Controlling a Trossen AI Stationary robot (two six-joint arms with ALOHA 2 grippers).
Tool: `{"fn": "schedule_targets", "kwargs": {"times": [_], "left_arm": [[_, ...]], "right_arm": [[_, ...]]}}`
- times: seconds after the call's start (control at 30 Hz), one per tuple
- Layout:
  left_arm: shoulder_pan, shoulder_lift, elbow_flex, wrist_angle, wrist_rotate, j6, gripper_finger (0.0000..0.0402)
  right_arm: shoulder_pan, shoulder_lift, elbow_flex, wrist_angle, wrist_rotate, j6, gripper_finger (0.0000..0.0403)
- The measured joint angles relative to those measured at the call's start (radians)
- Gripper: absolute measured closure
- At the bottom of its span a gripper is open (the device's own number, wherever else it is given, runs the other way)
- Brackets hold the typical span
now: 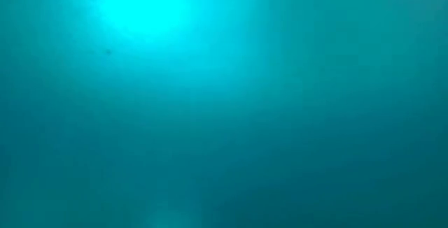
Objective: Sort silverware by color (type)
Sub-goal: Put the black spoon into the red bin
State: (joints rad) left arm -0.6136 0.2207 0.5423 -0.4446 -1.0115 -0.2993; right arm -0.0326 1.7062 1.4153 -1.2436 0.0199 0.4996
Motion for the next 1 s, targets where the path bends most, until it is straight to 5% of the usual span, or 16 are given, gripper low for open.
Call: {"fn": "schedule_targets", "kwargs": {"times": [0.5, 0.67, 1.0], "left_arm": [[0.000, 0.000, 0.000, 0.001, 0.027, -0.024, 0.0295], [0.000, 0.000, 0.000, 0.002, 0.027, -0.009, 0.0295], [0.000, 0.000, 0.000, 0.002, 0.027, -0.002, 0.0295]], "right_arm": [[0.338, -0.043, -0.296, 0.045, -0.292, 0.413, 0.0255], [0.471, -0.086, -0.357, 0.160, -0.316, 0.664, 0.0253], [0.606, -0.100, -0.421, 0.405, -0.401, 0.913, 0.0262]]}}
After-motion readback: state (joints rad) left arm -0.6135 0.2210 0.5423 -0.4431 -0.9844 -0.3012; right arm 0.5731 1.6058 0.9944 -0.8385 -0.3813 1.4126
